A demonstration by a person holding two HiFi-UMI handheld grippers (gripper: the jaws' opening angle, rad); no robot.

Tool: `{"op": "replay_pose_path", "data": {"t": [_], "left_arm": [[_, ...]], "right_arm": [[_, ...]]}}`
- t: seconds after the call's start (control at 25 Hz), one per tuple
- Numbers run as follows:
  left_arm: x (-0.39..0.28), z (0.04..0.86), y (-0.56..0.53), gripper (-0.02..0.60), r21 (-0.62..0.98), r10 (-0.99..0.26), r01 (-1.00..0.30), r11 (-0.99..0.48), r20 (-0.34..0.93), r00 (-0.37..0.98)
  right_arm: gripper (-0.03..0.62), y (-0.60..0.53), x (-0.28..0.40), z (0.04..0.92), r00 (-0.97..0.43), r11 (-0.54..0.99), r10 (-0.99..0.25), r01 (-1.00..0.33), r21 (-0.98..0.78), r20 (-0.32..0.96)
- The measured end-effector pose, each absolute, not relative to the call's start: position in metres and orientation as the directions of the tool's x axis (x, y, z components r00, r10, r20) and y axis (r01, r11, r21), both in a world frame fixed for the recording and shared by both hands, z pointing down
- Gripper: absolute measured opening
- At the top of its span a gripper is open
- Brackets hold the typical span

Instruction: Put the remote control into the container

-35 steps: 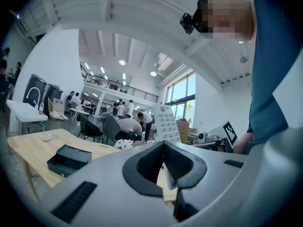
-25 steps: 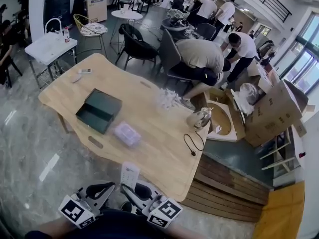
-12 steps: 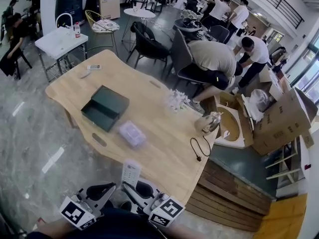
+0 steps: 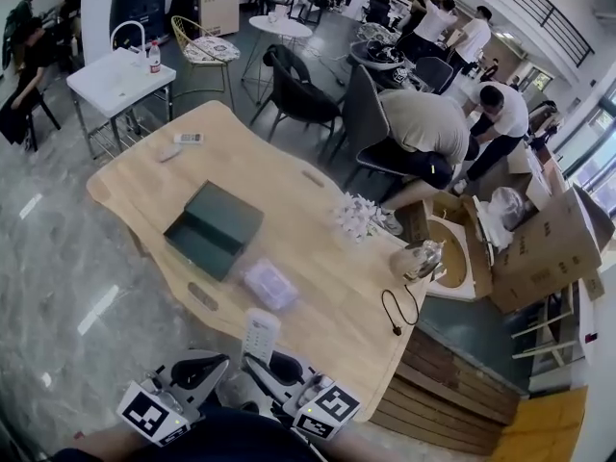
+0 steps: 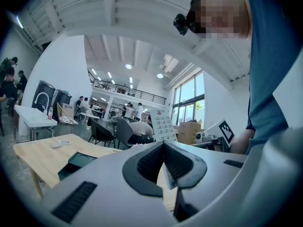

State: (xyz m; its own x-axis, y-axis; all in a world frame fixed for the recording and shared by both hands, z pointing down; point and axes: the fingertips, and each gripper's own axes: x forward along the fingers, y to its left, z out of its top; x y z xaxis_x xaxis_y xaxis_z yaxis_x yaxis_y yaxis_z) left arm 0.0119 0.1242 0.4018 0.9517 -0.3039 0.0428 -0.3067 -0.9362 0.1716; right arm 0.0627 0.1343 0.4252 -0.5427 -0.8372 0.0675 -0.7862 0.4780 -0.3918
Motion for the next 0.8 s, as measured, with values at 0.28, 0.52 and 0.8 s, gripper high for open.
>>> {"op": "replay_pose_path", "data": {"t": [0.28, 0.52, 0.8], "left_arm": [[-0.002, 0.398, 0.031, 0.091, 0.155, -0.265, -0.263, -0.952, 0.009, 0.964], [-0.013, 0.397, -0.022, 0.092, 0.158, -0.228, -0.227, -0.961, 0.015, 0.974], [-0.012, 0.404, -0.05, 0.092, 0.178, -0.235, -0.232, -0.956, 0.005, 0.972]], "right_arm": [[0.1, 0.044, 0.049, 0.43, -0.515, 0.444, -0.852, -0.806, -0.391, 0.094], [0.1, -0.012, 0.042, 0.437, -0.483, 0.406, -0.868, -0.824, -0.395, 0.116], [0.1, -0.053, 0.04, 0.455, -0.496, 0.41, -0.856, -0.821, -0.398, 0.143]]}}
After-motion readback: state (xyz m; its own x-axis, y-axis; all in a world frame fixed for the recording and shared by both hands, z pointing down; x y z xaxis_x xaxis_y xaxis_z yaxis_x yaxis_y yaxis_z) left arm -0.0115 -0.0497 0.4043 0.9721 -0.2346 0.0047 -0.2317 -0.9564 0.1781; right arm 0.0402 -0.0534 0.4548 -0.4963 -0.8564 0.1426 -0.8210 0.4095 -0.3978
